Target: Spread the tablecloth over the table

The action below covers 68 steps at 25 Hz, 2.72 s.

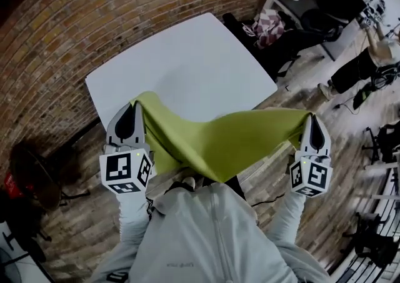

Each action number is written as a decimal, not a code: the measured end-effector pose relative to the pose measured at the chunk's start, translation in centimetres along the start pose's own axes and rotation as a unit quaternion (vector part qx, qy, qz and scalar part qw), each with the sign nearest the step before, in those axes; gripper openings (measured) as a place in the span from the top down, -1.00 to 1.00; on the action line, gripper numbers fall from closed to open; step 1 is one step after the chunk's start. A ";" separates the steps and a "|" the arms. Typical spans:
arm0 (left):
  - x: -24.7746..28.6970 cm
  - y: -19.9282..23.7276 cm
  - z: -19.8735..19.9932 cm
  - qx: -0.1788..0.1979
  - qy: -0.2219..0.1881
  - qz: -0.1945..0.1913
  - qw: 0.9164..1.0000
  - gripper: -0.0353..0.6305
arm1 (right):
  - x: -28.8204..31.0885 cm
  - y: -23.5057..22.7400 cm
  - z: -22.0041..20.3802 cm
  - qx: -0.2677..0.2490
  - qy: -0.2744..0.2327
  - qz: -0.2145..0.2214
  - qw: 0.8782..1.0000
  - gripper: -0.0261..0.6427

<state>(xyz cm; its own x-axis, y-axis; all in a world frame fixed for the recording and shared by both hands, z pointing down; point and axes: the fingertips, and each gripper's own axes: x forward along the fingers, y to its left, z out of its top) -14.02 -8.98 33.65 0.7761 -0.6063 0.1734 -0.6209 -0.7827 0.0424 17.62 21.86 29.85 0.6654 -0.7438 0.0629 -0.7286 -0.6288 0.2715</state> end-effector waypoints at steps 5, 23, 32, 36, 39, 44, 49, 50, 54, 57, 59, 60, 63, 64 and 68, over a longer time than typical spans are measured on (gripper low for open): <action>2.8 1.9 -0.1 -0.010 0.015 0.088 0.996 0.82 | 10.3 0.8 -0.6 -0.009 -0.001 0.073 0.997 0.85; 5.6 2.5 1.7 -0.022 0.049 0.345 0.937 0.82 | 34.6 2.8 0.1 -0.007 -0.024 0.275 0.961 0.85; 4.3 3.9 1.5 -0.022 0.063 0.380 0.922 0.82 | 36.7 5.6 -0.1 -0.004 -0.018 0.301 0.954 0.85; 4.2 5.1 0.9 -0.024 0.067 0.380 0.922 0.82 | 36.5 6.9 -0.3 0.000 -0.017 0.298 0.955 0.85; 4.1 5.9 0.7 -0.025 0.070 0.380 0.922 0.82 | 36.5 7.8 -0.2 -0.005 -0.013 0.299 0.954 0.85; 4.1 7.1 0.2 -0.030 0.073 0.382 0.921 0.82 | 36.8 8.5 -0.3 -0.011 -0.009 0.297 0.955 0.85; 4.1 8.1 -0.1 -0.029 0.078 0.386 0.919 0.82 | 37.3 8.7 -0.5 -0.018 -0.004 0.293 0.956 0.85; 4.1 8.3 -0.1 -0.029 0.079 0.386 0.919 0.81 | 37.5 8.8 -0.5 -0.019 -0.003 0.293 0.956 0.85; 3.9 9.0 -0.4 -0.029 0.084 0.389 0.917 0.82 | 37.6 9.4 -0.6 -0.025 0.000 0.294 0.956 0.85; 4.0 9.4 -0.6 -0.028 0.088 0.391 0.916 0.82 | 37.9 9.6 -0.6 -0.029 0.001 0.295 0.955 0.85; 4.0 9.9 -0.6 -0.023 0.091 0.394 0.914 0.82 | 38.3 9.8 -0.5 -0.035 0.000 0.295 0.955 0.85; 3.9 10.2 -0.6 -0.020 0.092 0.397 0.913 0.82 | 38.6 9.8 -0.5 -0.039 -0.001 0.295 0.955 0.85; 3.4 11.6 -0.3 -0.008 0.094 0.410 0.907 0.82 | 40.0 9.7 -0.1 -0.051 -0.009 0.291 0.955 0.85; 3.1 12.3 -0.1 -0.002 0.093 0.416 0.905 0.82 | 40.5 9.6 0.2 -0.053 -0.014 0.288 0.956 0.85; 1.8 15.3 0.7 0.019 0.089 0.445 0.891 0.82 | 42.5 9.9 1.7 -0.063 -0.035 0.282 0.957 0.85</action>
<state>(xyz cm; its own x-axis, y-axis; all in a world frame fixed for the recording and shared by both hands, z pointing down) -22.07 -22.16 33.90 -0.0541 -0.9599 0.2749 -0.9748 -0.0089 -0.2228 38.40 -16.37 33.54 0.1566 -0.9729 0.1699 -0.9404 -0.0943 0.3267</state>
